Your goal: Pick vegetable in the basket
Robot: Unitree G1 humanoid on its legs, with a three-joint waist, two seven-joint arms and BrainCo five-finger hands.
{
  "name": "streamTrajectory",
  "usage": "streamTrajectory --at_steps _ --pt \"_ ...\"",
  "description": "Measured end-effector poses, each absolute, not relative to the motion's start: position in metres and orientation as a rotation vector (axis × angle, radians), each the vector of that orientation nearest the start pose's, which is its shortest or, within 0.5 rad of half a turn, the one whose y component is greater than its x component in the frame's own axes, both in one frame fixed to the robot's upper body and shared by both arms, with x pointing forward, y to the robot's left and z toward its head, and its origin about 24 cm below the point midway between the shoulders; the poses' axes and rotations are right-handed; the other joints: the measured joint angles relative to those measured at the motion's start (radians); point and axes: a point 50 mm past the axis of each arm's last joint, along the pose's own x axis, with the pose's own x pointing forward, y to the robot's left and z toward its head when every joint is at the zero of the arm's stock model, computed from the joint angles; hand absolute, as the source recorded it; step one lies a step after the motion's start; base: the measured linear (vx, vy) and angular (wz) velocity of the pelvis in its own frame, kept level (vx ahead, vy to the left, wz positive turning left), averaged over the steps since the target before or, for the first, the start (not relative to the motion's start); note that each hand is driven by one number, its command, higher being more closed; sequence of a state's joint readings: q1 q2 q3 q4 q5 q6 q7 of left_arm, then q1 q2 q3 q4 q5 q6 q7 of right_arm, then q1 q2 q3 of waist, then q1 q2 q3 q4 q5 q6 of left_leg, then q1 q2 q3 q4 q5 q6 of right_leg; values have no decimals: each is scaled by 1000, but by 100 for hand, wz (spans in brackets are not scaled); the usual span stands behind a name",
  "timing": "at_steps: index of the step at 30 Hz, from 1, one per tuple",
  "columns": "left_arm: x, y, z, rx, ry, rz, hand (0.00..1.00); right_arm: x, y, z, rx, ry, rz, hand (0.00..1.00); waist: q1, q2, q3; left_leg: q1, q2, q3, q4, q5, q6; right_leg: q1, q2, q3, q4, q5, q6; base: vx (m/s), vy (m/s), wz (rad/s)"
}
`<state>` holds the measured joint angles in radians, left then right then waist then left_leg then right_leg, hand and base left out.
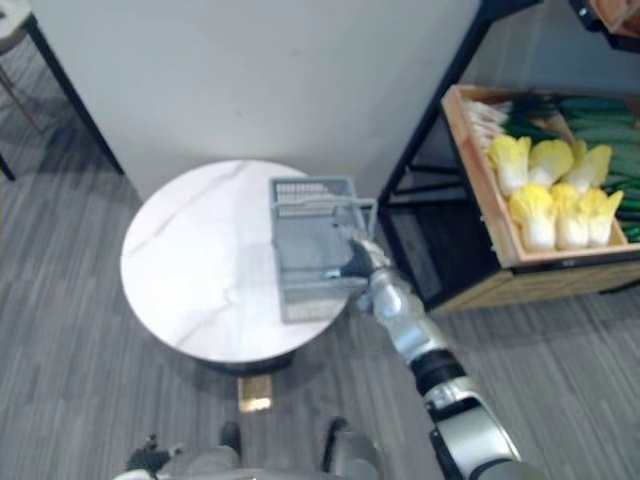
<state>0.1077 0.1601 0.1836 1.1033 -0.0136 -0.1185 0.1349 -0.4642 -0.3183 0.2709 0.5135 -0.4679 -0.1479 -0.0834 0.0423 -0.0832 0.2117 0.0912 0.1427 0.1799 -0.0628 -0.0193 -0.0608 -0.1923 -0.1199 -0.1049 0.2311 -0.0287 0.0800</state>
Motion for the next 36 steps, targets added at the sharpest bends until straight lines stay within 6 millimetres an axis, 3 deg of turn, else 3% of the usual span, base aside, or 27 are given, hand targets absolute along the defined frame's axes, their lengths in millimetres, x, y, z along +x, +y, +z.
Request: streamTrajectory --at_steps 1,2,5,9,12,15,17,19,21,23,27,31,36 --pt "77 246 -154 128 1067 407 0 333 -144 69 -880 -170 214 0 -1 -40 -2 11 -28 -8 21 -19 -25 6 -15 18 -53 75 2 172 -197 18" --pt "78 242 -155 127 1067 405 0 335 -145 76 -875 -191 197 0 8 -19 3 19 -11 -7 29 -27 -35 17 2 18 -47 64 0 168 -191 9" --pt "75 233 -158 111 1077 404 0 335 -147 96 -875 -277 146 0 -4 28 -1 15 45 -12 31 -38 -62 22 55 -11 -60 42 -30 110 -177 -5" --pt "73 234 -158 102 1083 419 0 335 -151 101 -870 -294 120 0 -11 35 -5 18 89 -30 35 -40 -74 65 93 -50 -92 26 -43 46 -129 16" --pt "71 232 -159 92 1098 422 0 333 -144 99 -876 -303 153 0 -7 49 -13 -19 107 -57 119 -72 -105 100 101 -71 -132 22 -47 23 -12 28" --pt "71 231 -159 87 1094 425 0 331 -134 94 -889 -305 202 0 0 50 -14 -119 96 -70 283 -88 -90 114 78 -94 -153 23 -46 -9 25 43" --pt "75 227 -160 84 1088 416 0 329 -129 89 -903 -295 244 0 0 76 -16 -181 93 -82 389 -84 -85 148 59 -139 -166 32 -41 2 34 65" --pt "75 224 -160 84 1091 416 0 329 -129 90 -904 -299 243 0 -1 82 -17 -180 77 -71 343 -51 -40 170 33 -181 -184 29 -50 -24 55 66" --pt "75 222 -161 86 1092 419 0 331 -134 95 -910 -307 221 0 -1 88 -21 -170 58 -47 246 -5 -49 158 19 -210 -199 38 -36 -47 29 61" --pt "74 215 -162 95 1099 400 0 337 -143 101 -940 -311 189 0 -2 120 -28 -152 53 -24 104 20 -59 115 27 -224 -215 65 -27 -43 39 26" --pt "75 214 -162 107 1101 389 0 352 -155 104 -992 -263 138 0 5 126 -22 -135 19 11 33 53 -52 107 11 -202 -265 119 -18 -46 77 -16" --pt "86 212 -160 149 1067 342 0 376 -171 139 -1024 -293 14 0 3 138 7 -161 -14 28 11 62 -37 58 -14 -174 -270 144 2 -49 62 -14" --pt "92 212 -158 153 1052 337 0 393 -185 166 -1074 -277 -79 0 20 138 62 -194 -27 27 12 68 -31 34 -23 -174 -287 164 4 -11 43 2"
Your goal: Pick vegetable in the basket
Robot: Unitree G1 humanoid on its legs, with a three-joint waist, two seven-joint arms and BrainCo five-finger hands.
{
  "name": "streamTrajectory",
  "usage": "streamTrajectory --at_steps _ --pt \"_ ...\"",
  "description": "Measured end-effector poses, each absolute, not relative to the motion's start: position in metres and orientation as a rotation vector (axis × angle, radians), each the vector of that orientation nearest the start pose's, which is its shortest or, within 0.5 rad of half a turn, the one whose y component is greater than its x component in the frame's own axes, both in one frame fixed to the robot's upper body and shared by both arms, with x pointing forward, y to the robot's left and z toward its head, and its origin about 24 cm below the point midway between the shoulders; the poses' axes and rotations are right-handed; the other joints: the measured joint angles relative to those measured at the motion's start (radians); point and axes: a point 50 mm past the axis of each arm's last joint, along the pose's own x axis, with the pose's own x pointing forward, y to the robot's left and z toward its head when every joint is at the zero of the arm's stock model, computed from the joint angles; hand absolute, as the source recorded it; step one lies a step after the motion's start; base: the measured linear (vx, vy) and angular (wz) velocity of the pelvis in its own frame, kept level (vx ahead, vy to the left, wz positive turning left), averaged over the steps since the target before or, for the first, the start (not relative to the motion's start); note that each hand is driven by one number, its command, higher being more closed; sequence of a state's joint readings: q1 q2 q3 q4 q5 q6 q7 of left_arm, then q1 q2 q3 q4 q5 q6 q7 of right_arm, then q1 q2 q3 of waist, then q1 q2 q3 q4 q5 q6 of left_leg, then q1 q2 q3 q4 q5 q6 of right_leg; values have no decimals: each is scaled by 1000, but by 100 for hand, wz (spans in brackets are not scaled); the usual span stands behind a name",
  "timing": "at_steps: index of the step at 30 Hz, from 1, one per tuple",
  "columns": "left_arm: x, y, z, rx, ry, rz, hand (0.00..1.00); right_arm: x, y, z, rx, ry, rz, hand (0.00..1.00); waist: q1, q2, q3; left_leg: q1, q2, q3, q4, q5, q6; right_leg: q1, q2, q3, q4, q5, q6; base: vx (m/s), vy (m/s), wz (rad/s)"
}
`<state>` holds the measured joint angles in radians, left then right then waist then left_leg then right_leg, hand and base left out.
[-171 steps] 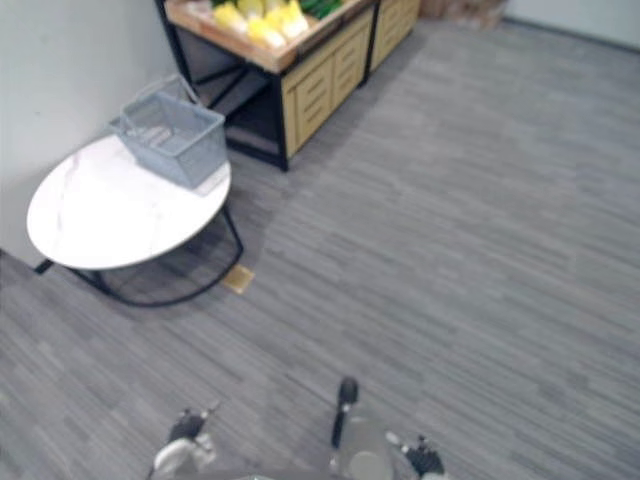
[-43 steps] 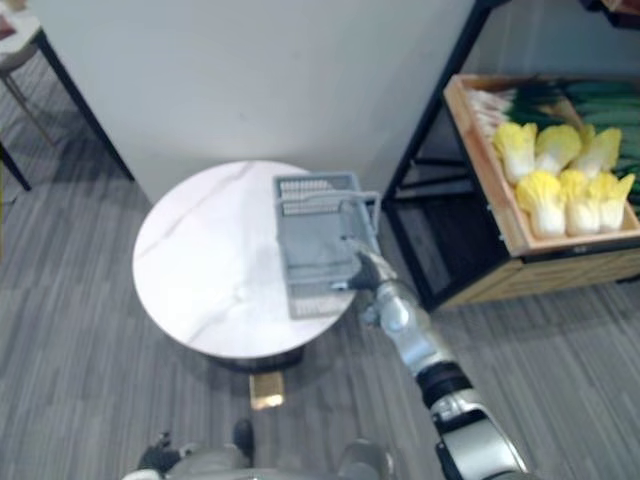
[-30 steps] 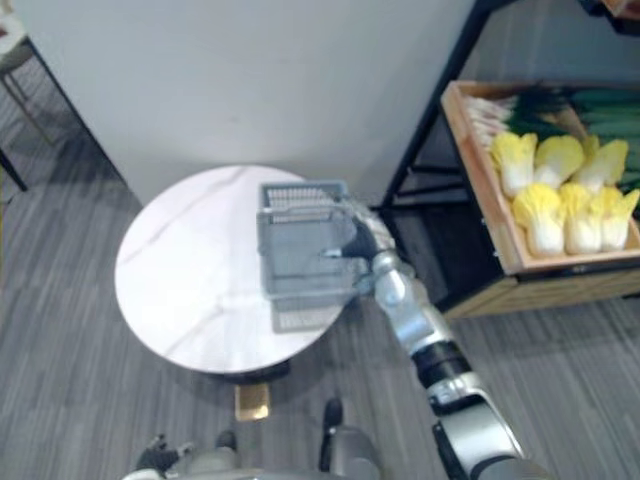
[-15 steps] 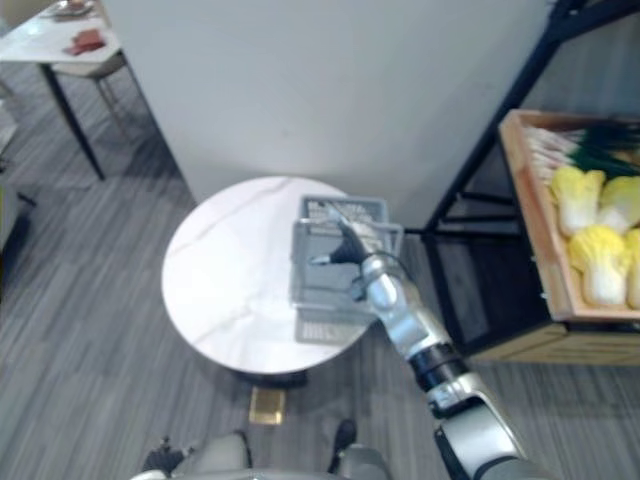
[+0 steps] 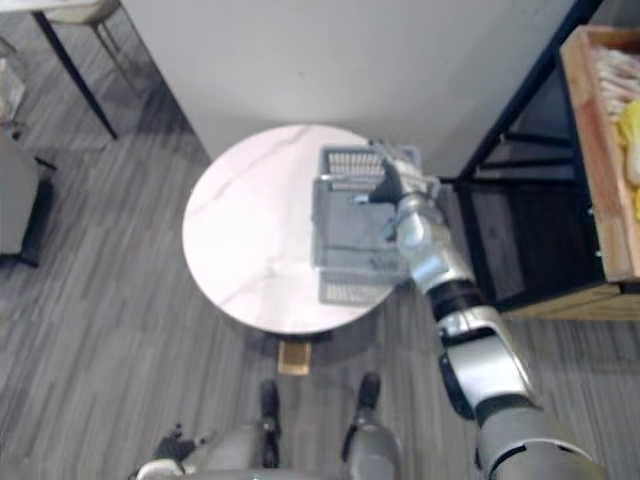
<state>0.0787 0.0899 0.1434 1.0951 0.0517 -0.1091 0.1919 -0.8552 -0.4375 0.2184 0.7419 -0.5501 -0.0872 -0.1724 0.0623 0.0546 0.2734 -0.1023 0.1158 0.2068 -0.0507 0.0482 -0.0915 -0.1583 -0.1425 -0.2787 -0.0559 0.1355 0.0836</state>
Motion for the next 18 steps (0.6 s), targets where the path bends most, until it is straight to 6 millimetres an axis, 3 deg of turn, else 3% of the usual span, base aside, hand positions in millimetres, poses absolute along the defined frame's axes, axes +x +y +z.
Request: streamTrajectory --at_steps 14,18 --pt "110 213 -153 150 996 339 0 412 -207 246 -1107 -329 -242 0 26 8 97 -71 -12 -30 -3 11 10 -52 -1 -17 -13 8 -6 64 13 6" --pt "113 213 -152 150 987 339 0 412 -212 249 -1133 -318 -257 0 26 8 104 -88 -12 -32 -4 11 11 -68 -1 -17 -12 8 -6 0 0 0"
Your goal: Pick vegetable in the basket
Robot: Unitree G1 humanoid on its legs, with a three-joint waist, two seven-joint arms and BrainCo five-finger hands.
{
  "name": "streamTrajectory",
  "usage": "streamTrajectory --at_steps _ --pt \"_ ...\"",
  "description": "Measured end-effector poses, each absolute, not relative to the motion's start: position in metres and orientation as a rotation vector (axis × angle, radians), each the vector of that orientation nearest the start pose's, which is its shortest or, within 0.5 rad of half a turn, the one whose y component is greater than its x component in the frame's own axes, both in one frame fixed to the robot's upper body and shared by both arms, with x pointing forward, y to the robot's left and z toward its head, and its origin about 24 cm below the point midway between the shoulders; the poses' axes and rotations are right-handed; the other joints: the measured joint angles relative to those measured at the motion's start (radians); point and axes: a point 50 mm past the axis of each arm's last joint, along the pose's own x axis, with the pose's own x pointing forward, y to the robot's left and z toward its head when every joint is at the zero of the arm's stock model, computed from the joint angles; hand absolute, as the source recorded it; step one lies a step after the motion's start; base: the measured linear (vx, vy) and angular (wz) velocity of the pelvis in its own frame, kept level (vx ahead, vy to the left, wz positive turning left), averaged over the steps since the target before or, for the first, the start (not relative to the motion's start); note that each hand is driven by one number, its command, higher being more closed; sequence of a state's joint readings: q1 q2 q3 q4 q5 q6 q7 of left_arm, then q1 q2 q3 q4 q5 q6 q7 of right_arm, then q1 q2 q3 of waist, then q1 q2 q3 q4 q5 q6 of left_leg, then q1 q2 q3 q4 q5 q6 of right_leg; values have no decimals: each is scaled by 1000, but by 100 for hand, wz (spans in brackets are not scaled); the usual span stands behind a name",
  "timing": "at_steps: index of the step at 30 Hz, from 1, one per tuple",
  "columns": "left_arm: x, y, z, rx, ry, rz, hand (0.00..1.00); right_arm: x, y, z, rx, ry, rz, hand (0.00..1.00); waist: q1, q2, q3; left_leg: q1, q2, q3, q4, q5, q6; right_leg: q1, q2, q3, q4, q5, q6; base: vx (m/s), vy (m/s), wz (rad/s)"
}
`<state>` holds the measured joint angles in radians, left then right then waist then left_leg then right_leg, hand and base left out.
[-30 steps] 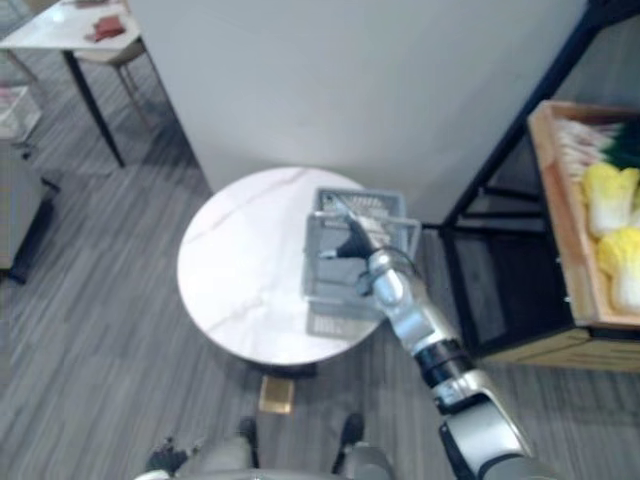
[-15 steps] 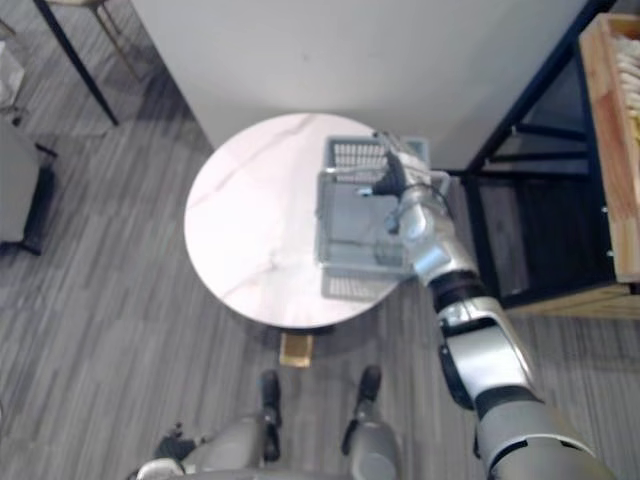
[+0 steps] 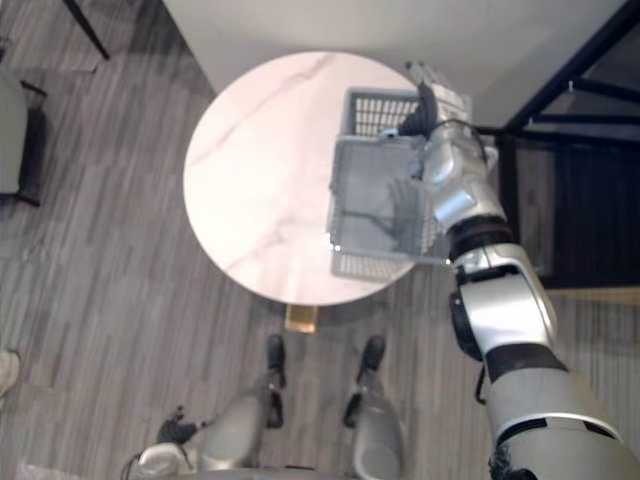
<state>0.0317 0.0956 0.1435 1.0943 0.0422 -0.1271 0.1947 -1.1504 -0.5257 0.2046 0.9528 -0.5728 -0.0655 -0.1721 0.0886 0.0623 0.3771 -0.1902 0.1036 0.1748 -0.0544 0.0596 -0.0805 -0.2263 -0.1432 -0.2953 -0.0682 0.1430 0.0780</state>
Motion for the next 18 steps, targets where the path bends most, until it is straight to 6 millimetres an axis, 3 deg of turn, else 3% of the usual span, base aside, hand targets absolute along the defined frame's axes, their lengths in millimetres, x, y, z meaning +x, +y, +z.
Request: streamTrajectory --at_steps 6,12,18 --pt "114 216 -152 155 982 341 0 410 -215 254 -1219 -331 -247 0 -4 -4 8 1 1 2 0 0 0 -1 1 4 0 0 0 0 0 0" --pt "118 224 -149 171 970 361 0 393 -190 280 -1309 -549 -186 0 -19 -13 13 2 8 10 -6 0 0 -10 9 17 1 0 0 17 -3 -5" --pt "117 227 -149 164 974 379 0 384 -173 273 -1356 -627 -85 0 -29 -32 20 12 16 28 -12 0 0 -13 18 34 1 3 -4 36 -10 -9"
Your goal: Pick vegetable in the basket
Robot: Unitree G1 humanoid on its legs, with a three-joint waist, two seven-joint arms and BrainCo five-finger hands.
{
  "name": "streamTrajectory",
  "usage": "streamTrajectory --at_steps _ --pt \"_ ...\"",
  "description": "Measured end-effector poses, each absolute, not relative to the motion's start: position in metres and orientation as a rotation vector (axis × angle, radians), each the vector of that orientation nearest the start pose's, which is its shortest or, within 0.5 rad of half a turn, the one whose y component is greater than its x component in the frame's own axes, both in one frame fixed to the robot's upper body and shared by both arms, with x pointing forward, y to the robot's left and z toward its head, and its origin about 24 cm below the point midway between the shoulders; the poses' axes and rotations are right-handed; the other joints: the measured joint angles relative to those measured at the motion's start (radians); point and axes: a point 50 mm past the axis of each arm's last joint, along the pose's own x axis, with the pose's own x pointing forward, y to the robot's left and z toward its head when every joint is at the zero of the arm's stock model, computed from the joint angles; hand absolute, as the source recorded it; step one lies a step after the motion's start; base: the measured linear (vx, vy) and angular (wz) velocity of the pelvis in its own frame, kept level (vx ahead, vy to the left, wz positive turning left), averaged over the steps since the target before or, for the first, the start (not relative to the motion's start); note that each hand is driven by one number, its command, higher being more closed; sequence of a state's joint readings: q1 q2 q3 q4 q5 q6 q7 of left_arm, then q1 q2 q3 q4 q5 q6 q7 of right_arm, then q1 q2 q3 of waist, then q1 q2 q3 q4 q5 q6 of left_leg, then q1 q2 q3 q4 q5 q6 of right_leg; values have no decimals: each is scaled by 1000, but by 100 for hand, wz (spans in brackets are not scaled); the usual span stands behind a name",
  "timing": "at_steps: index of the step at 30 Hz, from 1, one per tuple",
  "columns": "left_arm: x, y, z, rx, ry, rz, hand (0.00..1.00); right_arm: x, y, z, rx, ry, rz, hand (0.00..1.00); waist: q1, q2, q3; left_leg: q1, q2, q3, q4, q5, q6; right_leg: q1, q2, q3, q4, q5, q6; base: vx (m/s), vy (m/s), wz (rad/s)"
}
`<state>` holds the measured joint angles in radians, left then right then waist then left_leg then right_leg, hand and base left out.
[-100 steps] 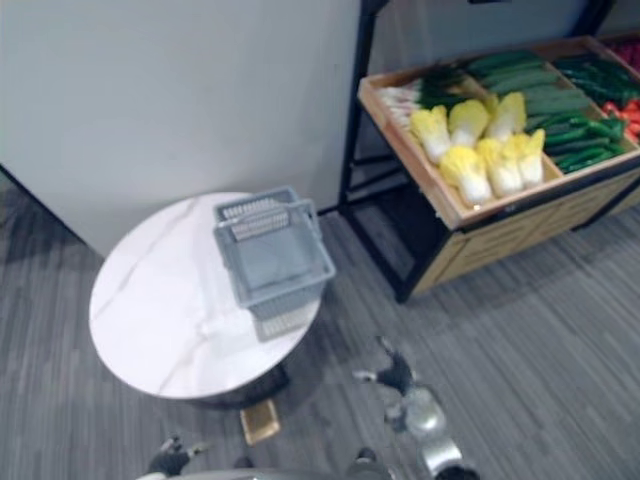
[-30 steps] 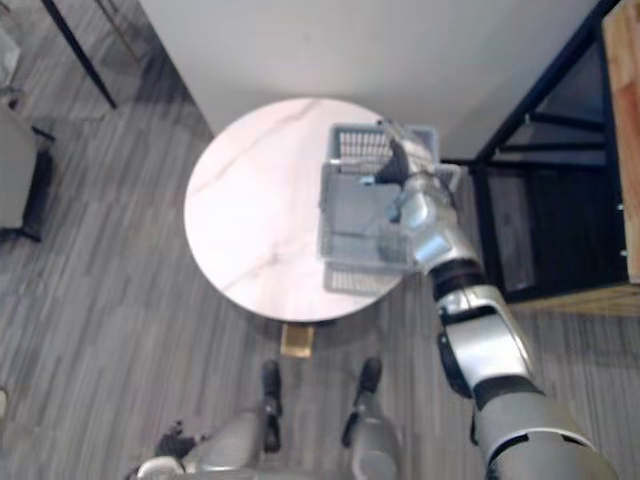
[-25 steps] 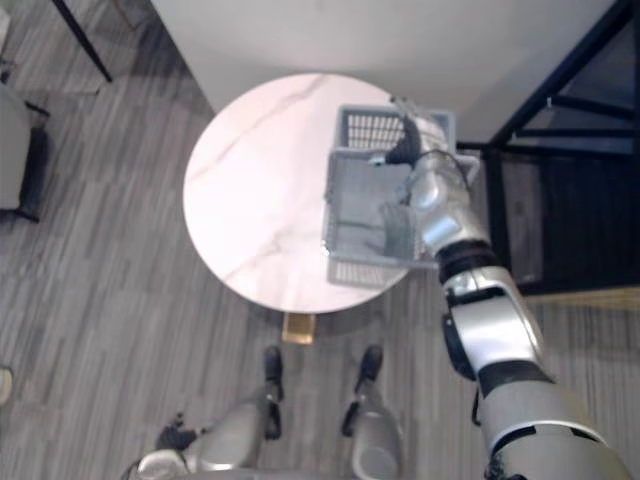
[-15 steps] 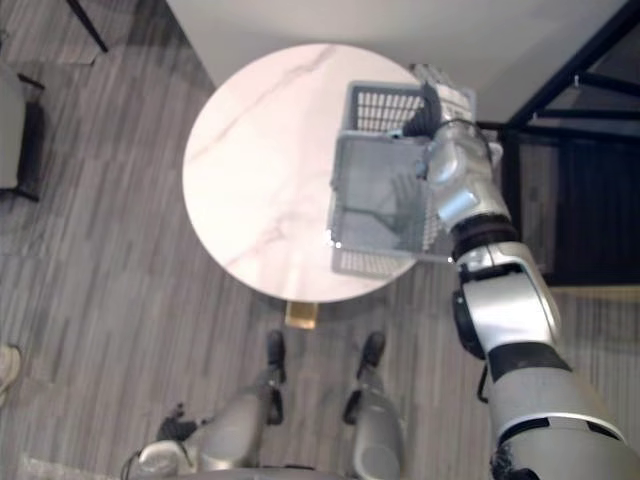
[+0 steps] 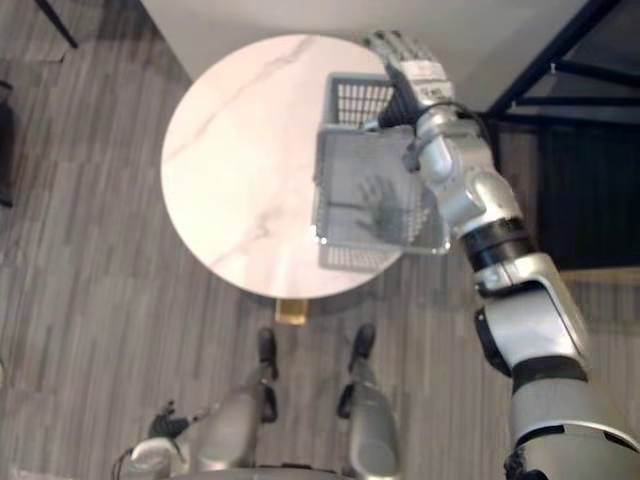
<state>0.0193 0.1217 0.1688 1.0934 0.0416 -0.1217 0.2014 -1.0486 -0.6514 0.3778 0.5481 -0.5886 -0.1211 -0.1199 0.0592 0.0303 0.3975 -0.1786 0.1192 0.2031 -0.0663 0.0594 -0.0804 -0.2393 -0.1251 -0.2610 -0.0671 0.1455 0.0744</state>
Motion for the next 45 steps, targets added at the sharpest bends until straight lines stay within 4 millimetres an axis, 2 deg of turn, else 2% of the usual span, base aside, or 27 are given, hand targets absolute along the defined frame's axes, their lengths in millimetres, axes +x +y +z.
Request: streamTrajectory --at_steps 6,11,14,21,28,34,39,45 --pt "116 232 -148 153 972 417 0 382 -165 256 -1428 -607 29 0 -3 -8 0 6 1 6 -1 0 0 1 2 9 1 0 0 10 0 -3" --pt "116 233 -148 157 971 422 0 384 -151 231 -1512 -565 183 0 0 -26 -1 6 3 5 1 1 0 1 4 11 1 3 -4 0 0 0" --pt "115 235 -147 162 971 425 0 387 -155 216 -1586 -503 224 0 7 -34 -1 6 3 4 1 2 0 1 4 11 2 3 -4 0 0 0" --pt "116 237 -147 167 969 427 0 392 -165 212 -1628 -468 192 0 13 -35 -1 5 1 2 0 3 1 1 3 9 2 3 -4 4 1 0" --pt "124 236 -144 168 946 420 0 396 -182 220 -1613 -431 89 0 14 -35 -1 -6 -1 -12 -1 8 1 -1 -1 -5 2 3 -4 7 1 6" --pt "126 236 -144 171 942 416 0 397 -198 239 -1541 -422 -45 0 10 -35 -1 -9 -1 -14 -2 10 0 -5 0 -5 2 3 -4 7 1 1" --pt "126 236 -143 171 939 417 0 395 -192 248 -1532 -472 -63 0 1 -35 -1 -9 0 -4 -2 10 0 -10 1 3 2 5 -6 0 0 -5" --pt "130 237 -141 169 921 423 0 387 -183 270 -1479 -591 -109 0 -5 -35 -1 -8 2 6 -1 10 0 -15 5 16 2 9 -8 2 0 -4"
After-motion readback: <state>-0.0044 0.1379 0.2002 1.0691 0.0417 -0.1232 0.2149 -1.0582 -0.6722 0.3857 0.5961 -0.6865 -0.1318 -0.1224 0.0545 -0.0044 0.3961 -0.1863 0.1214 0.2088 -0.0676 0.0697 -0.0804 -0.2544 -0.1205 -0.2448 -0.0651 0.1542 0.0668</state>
